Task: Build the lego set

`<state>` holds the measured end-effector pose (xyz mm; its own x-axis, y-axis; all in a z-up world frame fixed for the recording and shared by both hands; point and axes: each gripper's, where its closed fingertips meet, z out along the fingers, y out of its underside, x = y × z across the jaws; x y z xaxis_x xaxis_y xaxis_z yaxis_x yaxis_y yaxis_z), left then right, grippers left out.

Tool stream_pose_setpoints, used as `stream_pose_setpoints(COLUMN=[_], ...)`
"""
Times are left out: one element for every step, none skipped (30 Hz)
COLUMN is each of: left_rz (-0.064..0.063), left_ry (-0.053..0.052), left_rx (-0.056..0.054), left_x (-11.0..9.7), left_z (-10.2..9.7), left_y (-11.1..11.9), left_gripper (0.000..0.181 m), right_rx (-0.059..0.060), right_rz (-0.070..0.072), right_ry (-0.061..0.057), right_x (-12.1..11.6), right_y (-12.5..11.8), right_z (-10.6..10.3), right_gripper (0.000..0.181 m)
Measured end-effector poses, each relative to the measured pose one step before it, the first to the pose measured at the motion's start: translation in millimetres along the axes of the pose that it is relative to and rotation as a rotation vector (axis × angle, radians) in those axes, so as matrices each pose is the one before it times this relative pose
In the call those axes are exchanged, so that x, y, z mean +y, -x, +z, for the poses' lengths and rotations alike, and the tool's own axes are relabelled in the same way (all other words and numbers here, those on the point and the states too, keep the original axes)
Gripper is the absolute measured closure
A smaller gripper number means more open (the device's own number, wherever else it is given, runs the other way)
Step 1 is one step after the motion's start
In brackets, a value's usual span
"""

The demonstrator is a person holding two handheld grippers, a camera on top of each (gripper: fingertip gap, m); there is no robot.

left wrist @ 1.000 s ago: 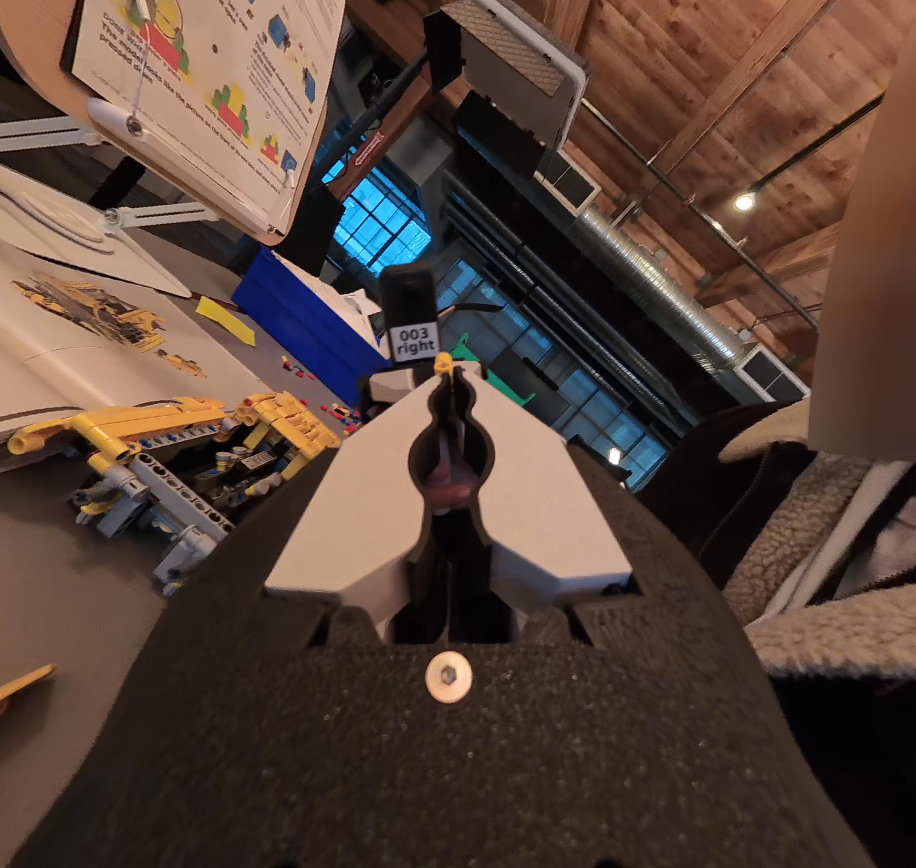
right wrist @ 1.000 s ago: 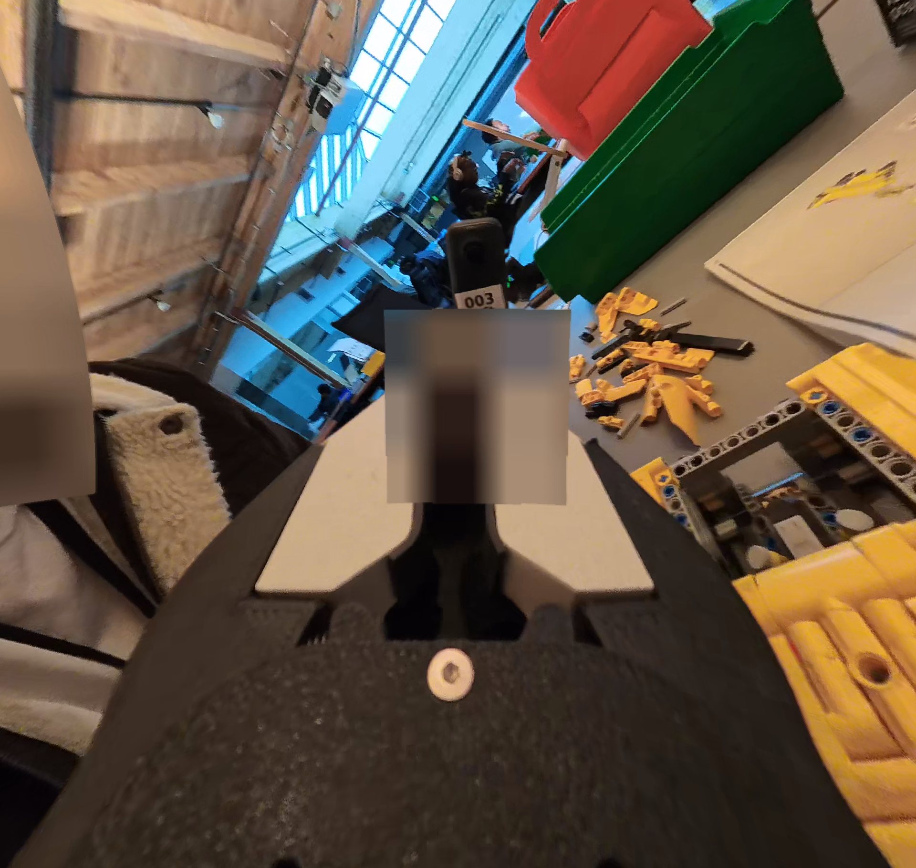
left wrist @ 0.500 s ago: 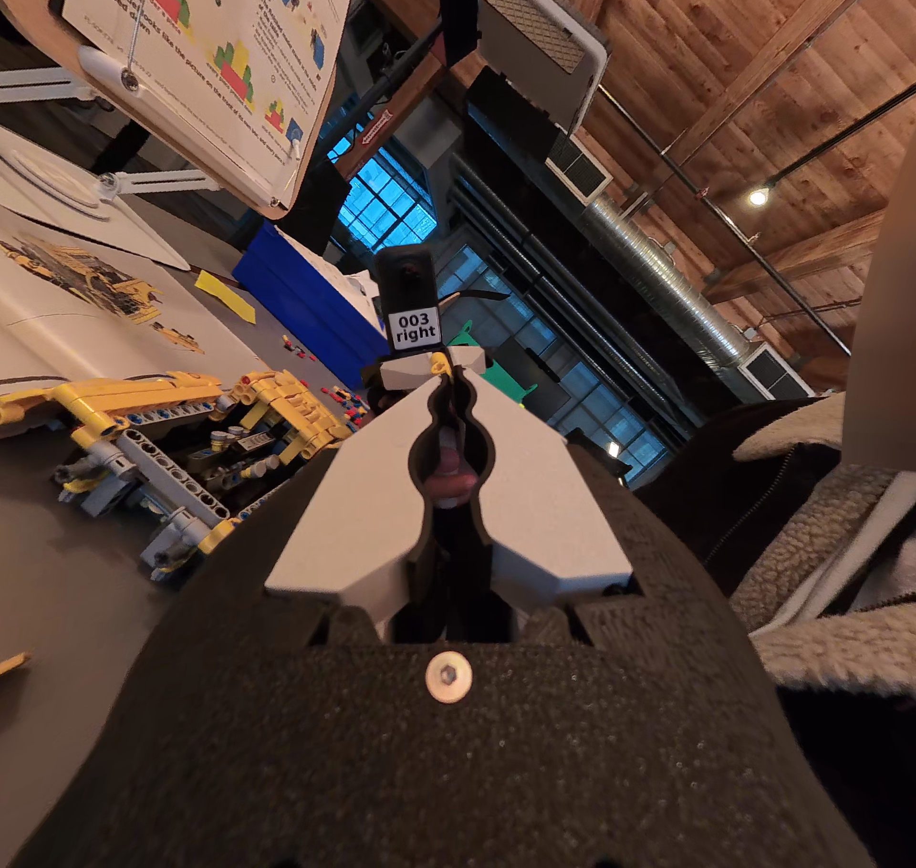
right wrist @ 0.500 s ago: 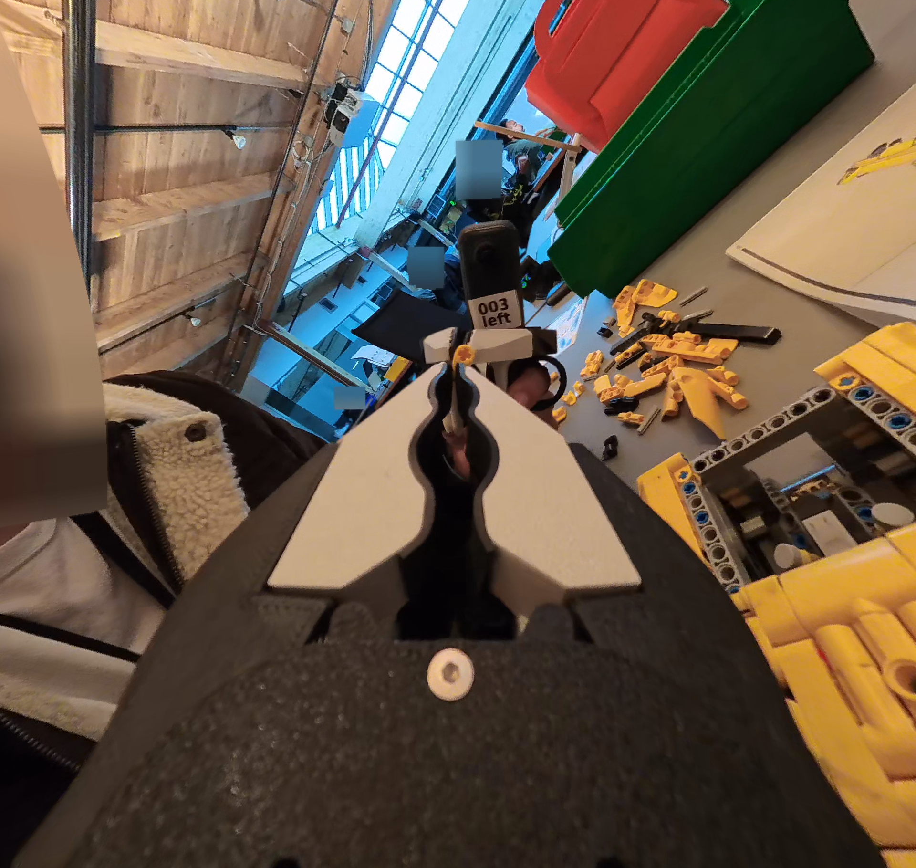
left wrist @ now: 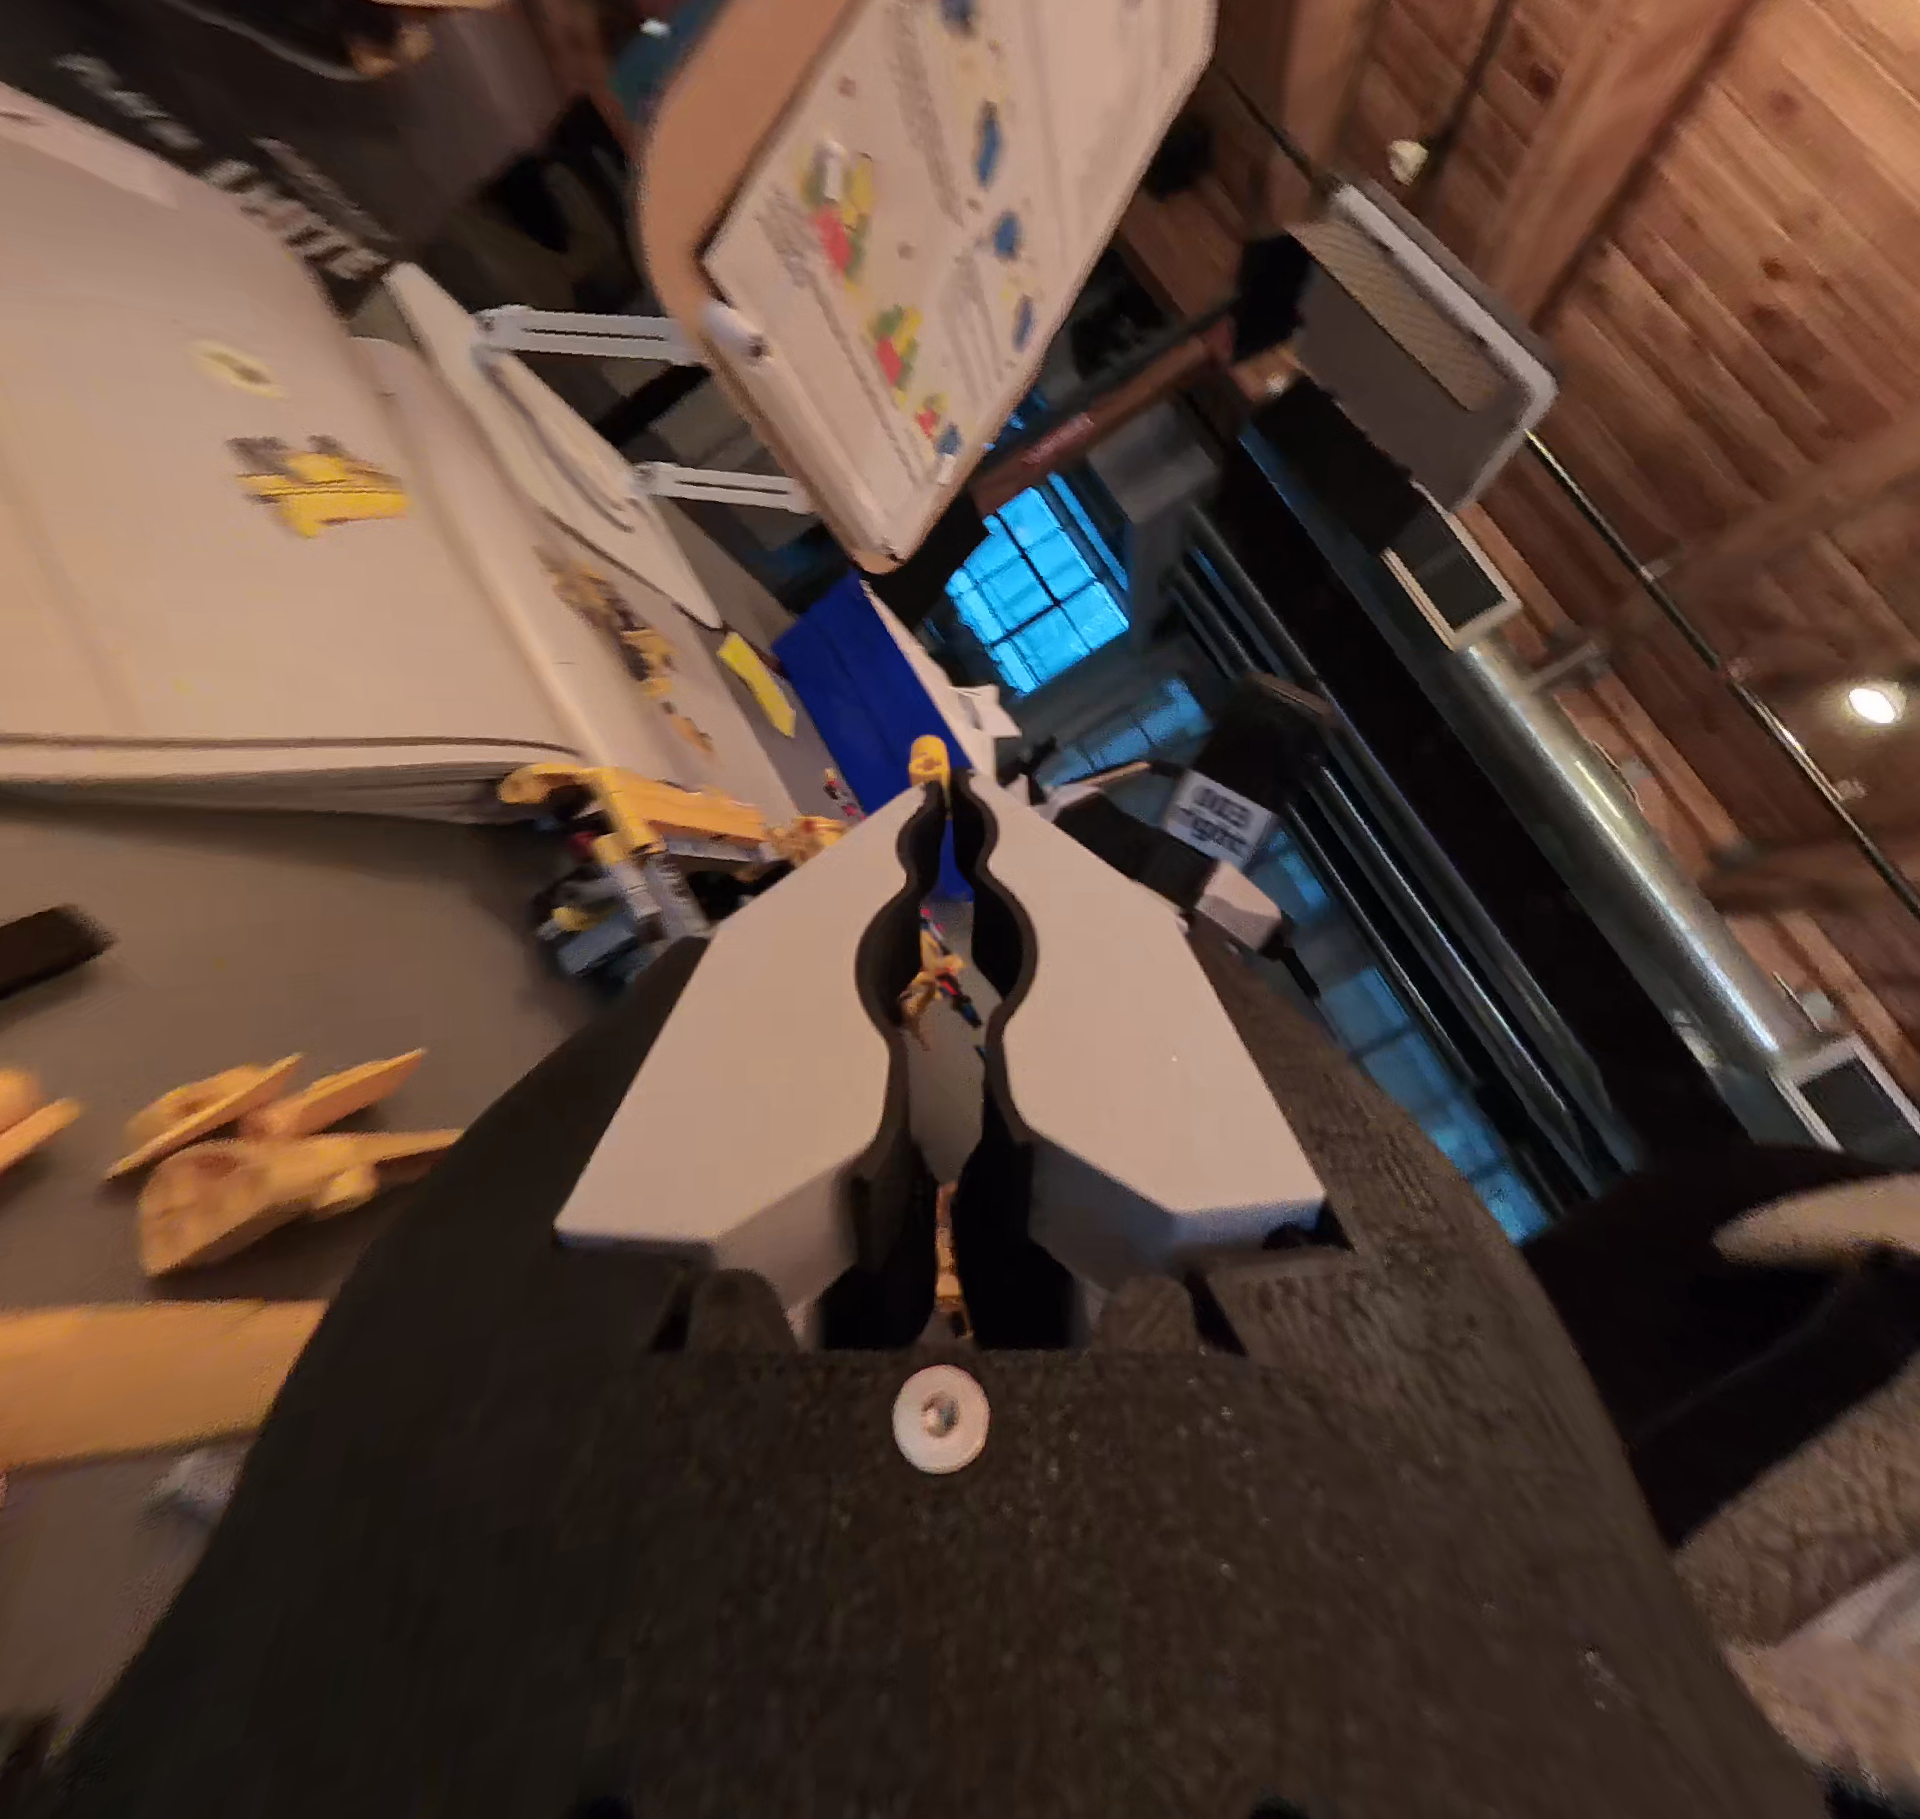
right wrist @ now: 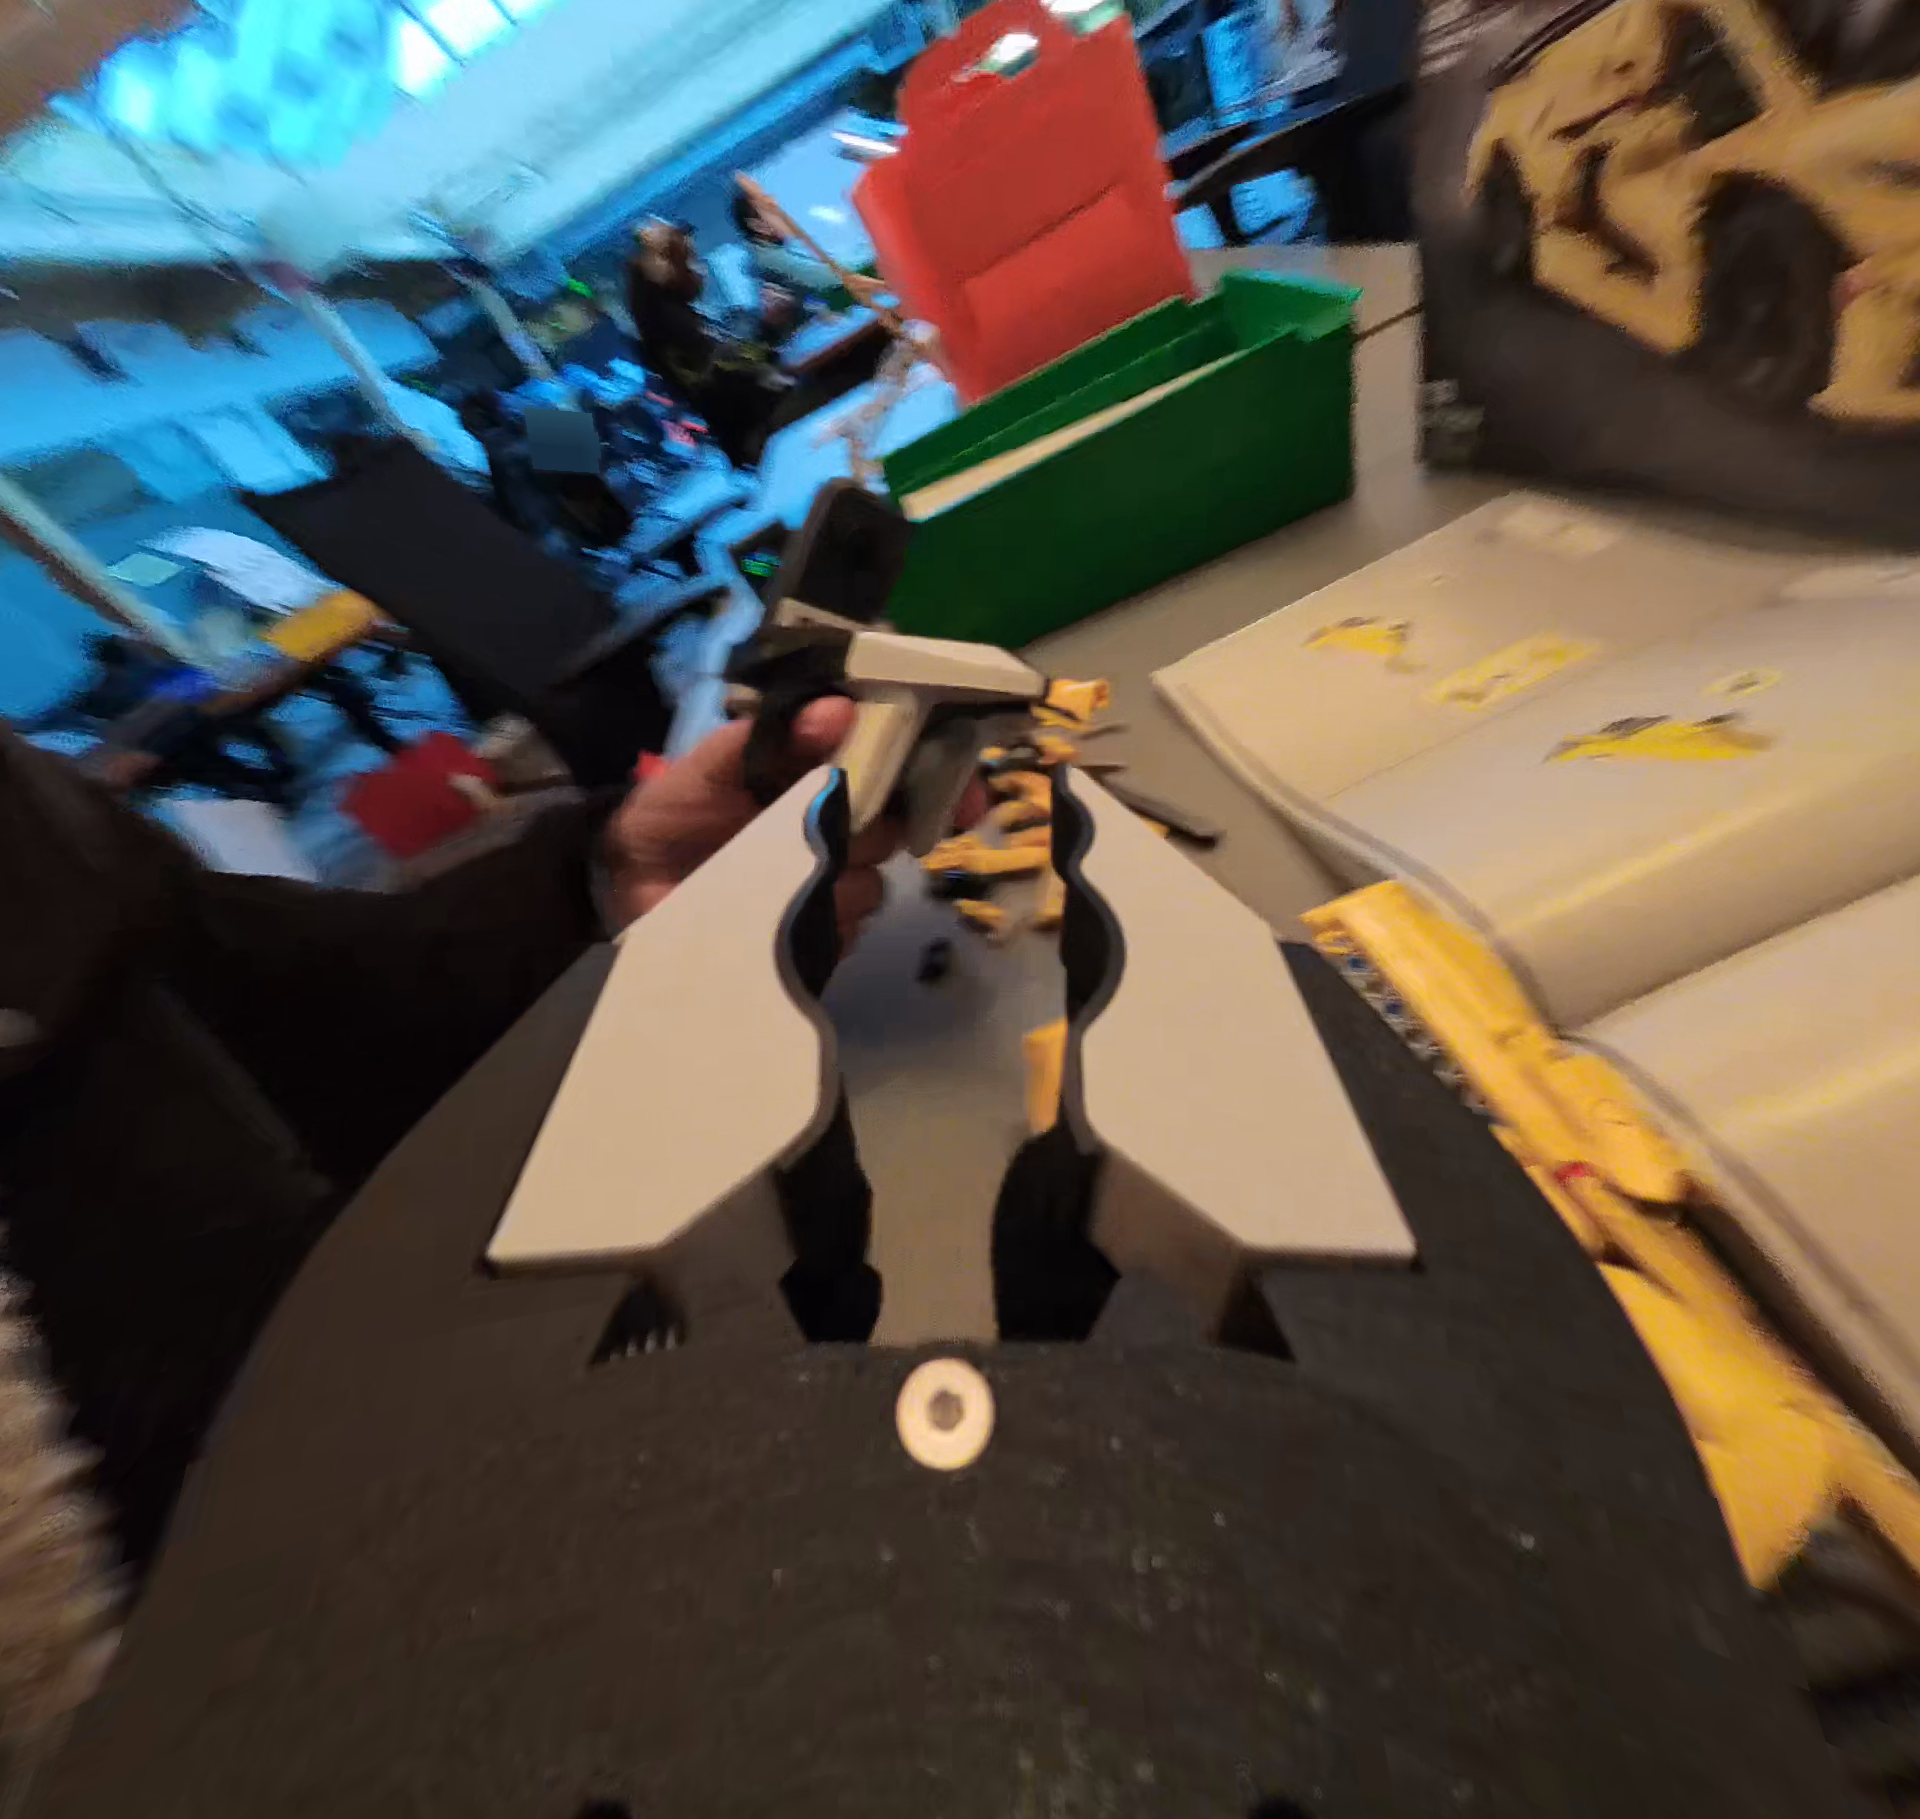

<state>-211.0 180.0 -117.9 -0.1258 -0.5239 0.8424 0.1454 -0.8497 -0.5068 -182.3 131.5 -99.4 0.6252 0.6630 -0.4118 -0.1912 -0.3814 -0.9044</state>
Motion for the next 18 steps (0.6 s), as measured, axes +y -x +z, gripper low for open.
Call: stream_pose_setpoints(left_rz=[-0.0201, -0.0156, -0.0108, -0.0006, 0.0068, 0.0078, 0.0026, -0.0014, -0.0056, -0.0043, -0.0019, 0.0013, 0.0023, 0.0028, 0.0048, 0.0040, -0.0010, -0.0006], left_ry=[-0.0075, -0.0170, -0.0242, -0.0168, -0.0089, -0.0055, -0.0030, -0.0009, -0.0056, -0.0054, -0.0016, -0.0015, -0.0044, -0.0040, -0.0028, -0.0012, -0.0019, -0.0031], left_rx=[-0.0366, -0.0238, -0.0156, -0.0147, -0.0228, -0.0294, -0.0280, -0.0183, -0.0118, -0.0056, -0.0030, -0.0029, 0.0044, 0.0057, -0.0017, 0.0006, 0.0110, 0.0080], left_x=[-1.96, -3.28, -4.75, -3.90, -2.54, -1.35, -0.57, -0.29, -1.09, -1.30, -0.81, -0.74, -1.02, -1.17, -1.00, -0.67, -0.68, -0.74], left_z=[-2.35, -2.29, -2.44, -2.06, -1.61, -1.20, -0.83, -0.60, -0.51, -0.38, -0.03, 0.02, -0.04, -0.13, -0.31, -0.22, -0.19, -0.23], left_y=[8.43, 5.65, 3.47, 2.66, 3.55, 4.63, 4.87, 3.51, 2.39, 1.17, 0.58, 0.43, -0.82, -1.09, -0.05, -0.12, -1.75, -1.26], left_gripper=[0.180, 0.180, 0.180, 0.180, 0.180, 0.180, 0.180, 0.181, 0.181, 0.181, 0.181, 0.181, 0.181, 0.181, 0.180, 0.181, 0.180, 0.180], right_rx=[0.0817, 0.0922, 0.0921, 0.0752, 0.0542, 0.0503, 0.0424, 0.0175, 0.0086, -0.0022, -0.0068, -0.0019, -0.0060, -0.0073, -0.0022, -0.0020, -0.0018, -0.0016], right_rz=[-0.0767, -0.0851, -0.0756, -0.0636, -0.0461, -0.0253, -0.0092, -0.0072, 0.0002, 0.0014, 0.0037, 0.0046, 0.0027, 0.0036, 0.0054, 0.0066, 0.0080, 0.0086], right_ry=[0.0149, 0.0181, 0.0207, 0.0209, 0.0165, 0.0133, 0.0055, -0.0065, -0.0043, -0.0011, 0.0027, -0.0008, -0.0045, -0.0008, 0.0005, -0.0001, -0.0021, -0.0066], right_x=[1.36, 1.78, 2.04, 2.20, 1.62, 1.61, 1.20, -0.34, -0.16, 0.09, 0.76, 0.55, 0.27, 0.64, 0.45, 0.24, -0.25, -0.78], right_y=[-8.36, -9.97, -9.77, -7.63, -4.67, -4.21, -3.32, -0.50, 0.23, 1.05, 1.29, 0.36, 0.81, 0.70, -0.14, -0.20, -0.24, -0.25], right_z=[-0.52, -1.04, -1.28, -0.95, -0.75, -0.66, -0.39, -0.23, -0.10, 0.52, 0.95, 0.69, 0.46, 0.45, 0.26, -0.01, -0.20, -0.32], right_gripper=[0.142, 0.139, 0.137, 0.137, 0.138, 0.138, 0.138, 0.139, 0.141, 0.142, 0.142, 0.142, 0.143, 0.143, 0.143, 0.143, 0.144, 0.145])
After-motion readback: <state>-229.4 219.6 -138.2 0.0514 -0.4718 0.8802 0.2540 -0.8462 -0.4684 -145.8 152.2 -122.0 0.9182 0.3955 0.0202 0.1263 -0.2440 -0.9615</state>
